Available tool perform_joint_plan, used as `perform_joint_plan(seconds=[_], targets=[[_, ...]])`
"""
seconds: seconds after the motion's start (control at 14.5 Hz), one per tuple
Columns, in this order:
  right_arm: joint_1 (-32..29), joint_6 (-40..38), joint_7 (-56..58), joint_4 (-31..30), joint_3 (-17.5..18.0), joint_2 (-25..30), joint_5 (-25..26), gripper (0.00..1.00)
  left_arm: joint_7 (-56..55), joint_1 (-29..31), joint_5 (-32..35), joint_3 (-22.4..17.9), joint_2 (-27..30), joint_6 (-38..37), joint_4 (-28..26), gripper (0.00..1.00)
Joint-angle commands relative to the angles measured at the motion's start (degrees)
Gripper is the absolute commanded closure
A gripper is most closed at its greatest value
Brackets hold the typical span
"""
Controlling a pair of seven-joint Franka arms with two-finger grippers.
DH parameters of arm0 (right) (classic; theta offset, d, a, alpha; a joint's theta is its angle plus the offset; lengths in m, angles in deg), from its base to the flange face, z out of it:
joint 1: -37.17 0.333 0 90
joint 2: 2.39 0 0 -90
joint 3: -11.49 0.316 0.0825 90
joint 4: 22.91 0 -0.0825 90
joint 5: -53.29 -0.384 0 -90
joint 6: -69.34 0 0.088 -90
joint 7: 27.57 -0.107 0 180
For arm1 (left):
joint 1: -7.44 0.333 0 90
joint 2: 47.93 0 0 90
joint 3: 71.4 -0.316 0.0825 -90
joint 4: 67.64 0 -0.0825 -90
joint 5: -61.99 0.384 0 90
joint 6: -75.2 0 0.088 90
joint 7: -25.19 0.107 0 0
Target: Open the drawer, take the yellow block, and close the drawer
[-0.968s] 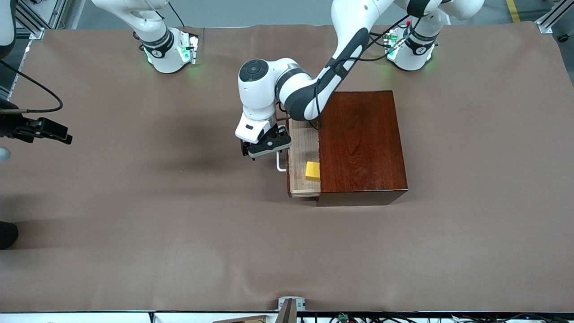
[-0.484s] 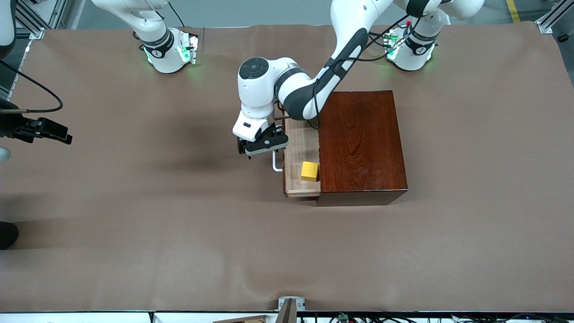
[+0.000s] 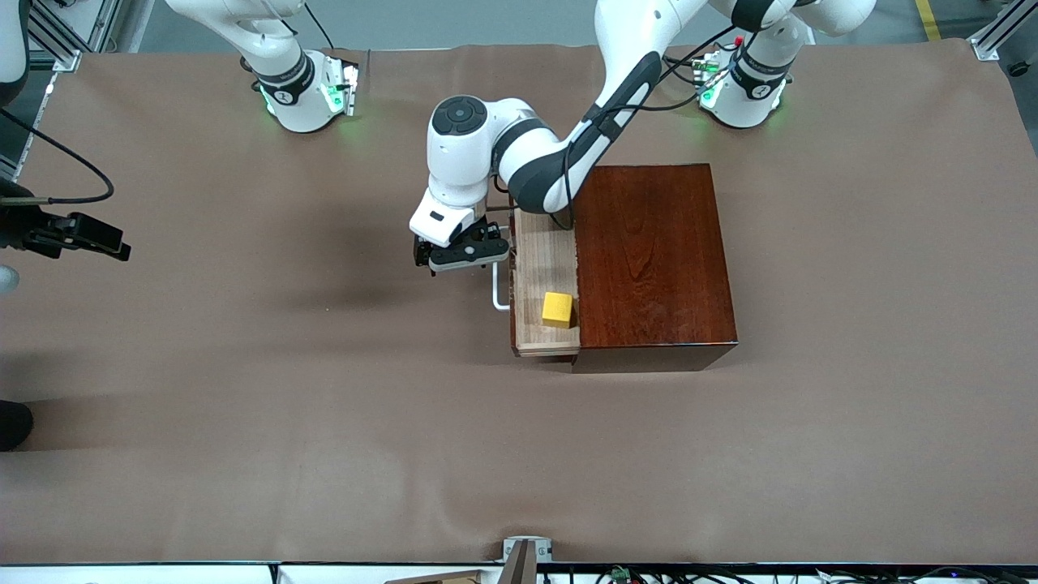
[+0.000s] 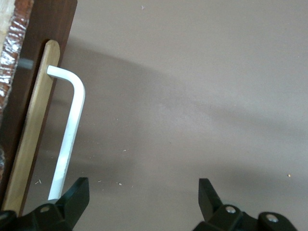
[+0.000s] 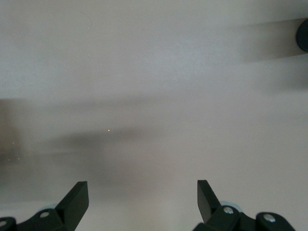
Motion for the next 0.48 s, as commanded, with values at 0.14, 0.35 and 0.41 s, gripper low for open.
perform_joint_plan(seconds=[0.14,0.35,0.41], targets=[[-0.1,0.1,-0.6,-0.2,0.2,0.8,1.0,0.00,1.7,3.2,-1.1,0.2,2.0,-0.1,1.6,0.00],[-0.2,0.1,-0.6,-0.2,0.2,0.8,1.0,0.00,1.7,9.2,-1.1,-0.5,7.7,-2.9,0.8,0.00],[-0.1,-0.1,-0.6,-0.2,0.2,0.8,1.0,0.00,1.8,11.7,-1.0,-0.6,9.0,-5.6,0.8,0.00]])
